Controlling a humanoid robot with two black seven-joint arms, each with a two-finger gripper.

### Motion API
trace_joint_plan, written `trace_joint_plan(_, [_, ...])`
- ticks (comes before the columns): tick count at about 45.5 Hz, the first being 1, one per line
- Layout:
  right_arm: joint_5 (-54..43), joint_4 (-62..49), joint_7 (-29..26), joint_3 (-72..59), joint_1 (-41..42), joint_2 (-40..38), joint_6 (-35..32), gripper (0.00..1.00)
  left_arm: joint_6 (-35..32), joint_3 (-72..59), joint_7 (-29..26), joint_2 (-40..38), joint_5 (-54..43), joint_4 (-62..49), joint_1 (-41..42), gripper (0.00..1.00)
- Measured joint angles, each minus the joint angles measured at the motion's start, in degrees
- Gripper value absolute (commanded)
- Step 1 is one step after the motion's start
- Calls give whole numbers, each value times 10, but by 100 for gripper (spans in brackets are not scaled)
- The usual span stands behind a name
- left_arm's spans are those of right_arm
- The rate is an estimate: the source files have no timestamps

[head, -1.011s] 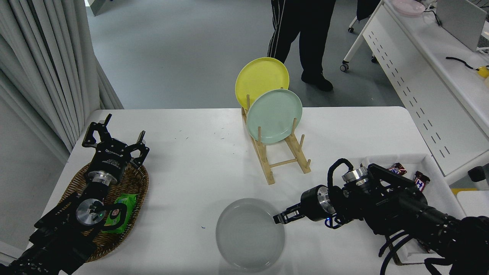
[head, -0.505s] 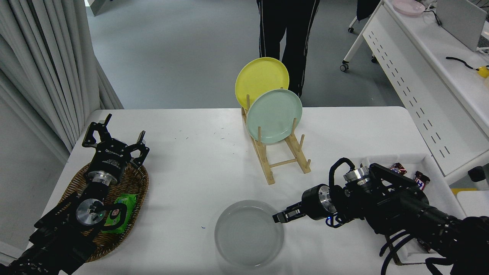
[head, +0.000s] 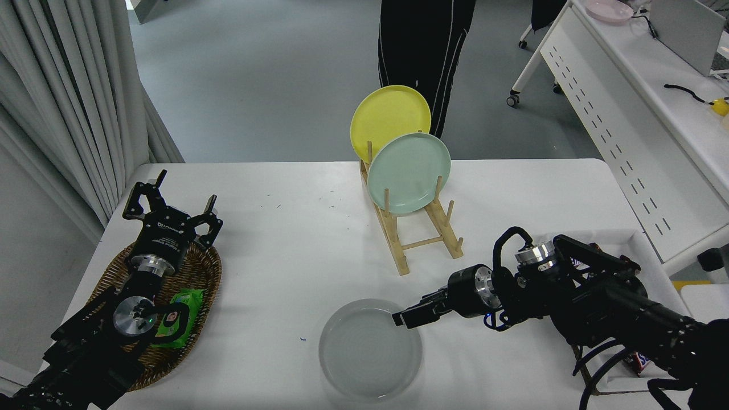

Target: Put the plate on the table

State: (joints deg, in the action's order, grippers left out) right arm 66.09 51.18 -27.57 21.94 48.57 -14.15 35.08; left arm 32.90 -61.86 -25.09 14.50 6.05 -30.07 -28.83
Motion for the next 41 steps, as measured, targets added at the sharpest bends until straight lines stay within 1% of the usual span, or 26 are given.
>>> trace_joint_plan(12, [11,113,-1,1,21,-69,-127,100,0,0,0,0,0,0,0,100])
trace_joint_plan(18, [18,161,-1,7,40,-98,-171,100,0,0,0,0,0,0,0,100])
trace_joint_plan(28, [28,205,-1,13,95,-130,-204,100,0,0,0,0,0,0,0,100])
trace_joint_plan(37, [36,216,3,10,146,-156,-219,100,0,0,0,0,0,0,0,100])
trace_joint_plan(41, [31,218,8,10,163,-171,-239,100,0,0,0,0,0,0,0,100])
